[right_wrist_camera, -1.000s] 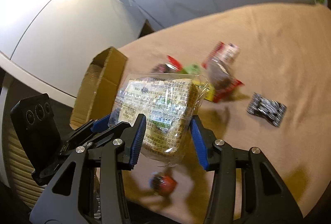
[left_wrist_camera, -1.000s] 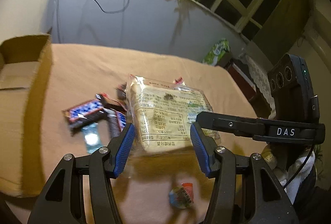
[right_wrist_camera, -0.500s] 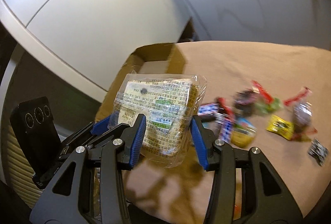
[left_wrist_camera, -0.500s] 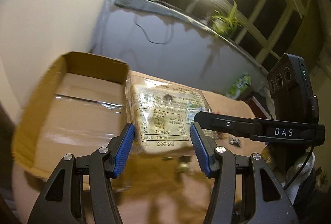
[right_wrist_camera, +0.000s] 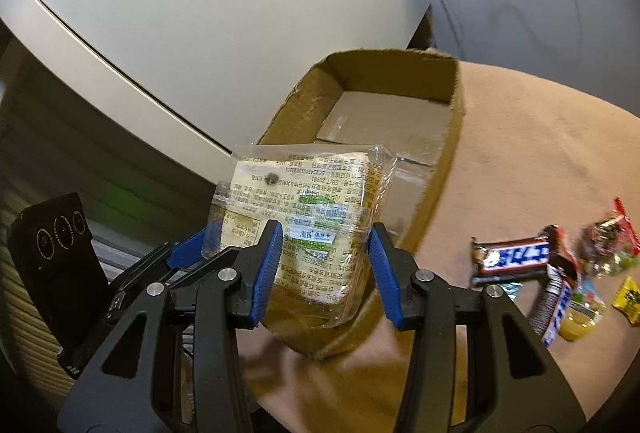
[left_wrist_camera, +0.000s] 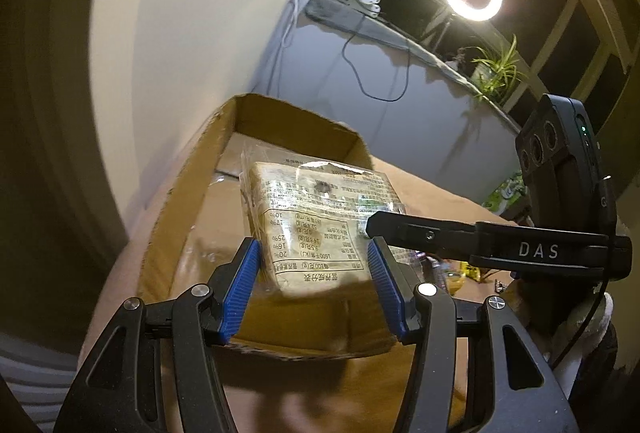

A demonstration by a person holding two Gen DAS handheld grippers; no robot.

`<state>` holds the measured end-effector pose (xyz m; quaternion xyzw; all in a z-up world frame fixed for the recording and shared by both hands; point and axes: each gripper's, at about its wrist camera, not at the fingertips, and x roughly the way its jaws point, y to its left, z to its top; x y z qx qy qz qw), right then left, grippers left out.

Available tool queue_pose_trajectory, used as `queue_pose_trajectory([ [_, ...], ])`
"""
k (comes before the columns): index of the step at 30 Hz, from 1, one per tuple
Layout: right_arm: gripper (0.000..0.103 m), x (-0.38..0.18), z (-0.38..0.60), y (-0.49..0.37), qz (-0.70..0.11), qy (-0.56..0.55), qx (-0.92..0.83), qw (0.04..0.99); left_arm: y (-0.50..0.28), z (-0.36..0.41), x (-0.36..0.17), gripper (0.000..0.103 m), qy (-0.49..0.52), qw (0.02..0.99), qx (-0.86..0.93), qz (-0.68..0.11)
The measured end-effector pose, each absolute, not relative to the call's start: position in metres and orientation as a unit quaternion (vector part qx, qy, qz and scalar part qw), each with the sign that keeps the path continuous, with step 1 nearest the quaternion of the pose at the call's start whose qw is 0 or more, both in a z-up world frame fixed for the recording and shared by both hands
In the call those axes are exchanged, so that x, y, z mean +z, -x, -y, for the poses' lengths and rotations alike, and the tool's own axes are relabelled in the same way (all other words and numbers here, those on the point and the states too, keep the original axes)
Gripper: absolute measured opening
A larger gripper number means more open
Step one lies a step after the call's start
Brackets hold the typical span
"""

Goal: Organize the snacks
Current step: 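Carry the bread package into the cardboard box and open both grippers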

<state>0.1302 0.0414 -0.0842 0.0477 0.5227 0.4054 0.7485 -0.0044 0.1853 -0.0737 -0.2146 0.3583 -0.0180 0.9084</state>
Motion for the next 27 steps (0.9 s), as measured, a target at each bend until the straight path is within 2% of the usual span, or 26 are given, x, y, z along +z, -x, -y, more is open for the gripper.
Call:
queue_pose_trajectory([
  [11,0.047,-0.101,-0.076,-0.144,-0.535,-0.029,0.400,0.744,0.008,-0.197,-0.088,0.054,0.223,0.902,-0.004,-0.369],
  [27,0.047,-0.077,-0.027,-0.130,-0.512,-0.009,0.380,0.770,0.016,-0.171,-0.070,0.054,0.190,0.913,-0.017,-0.361],
])
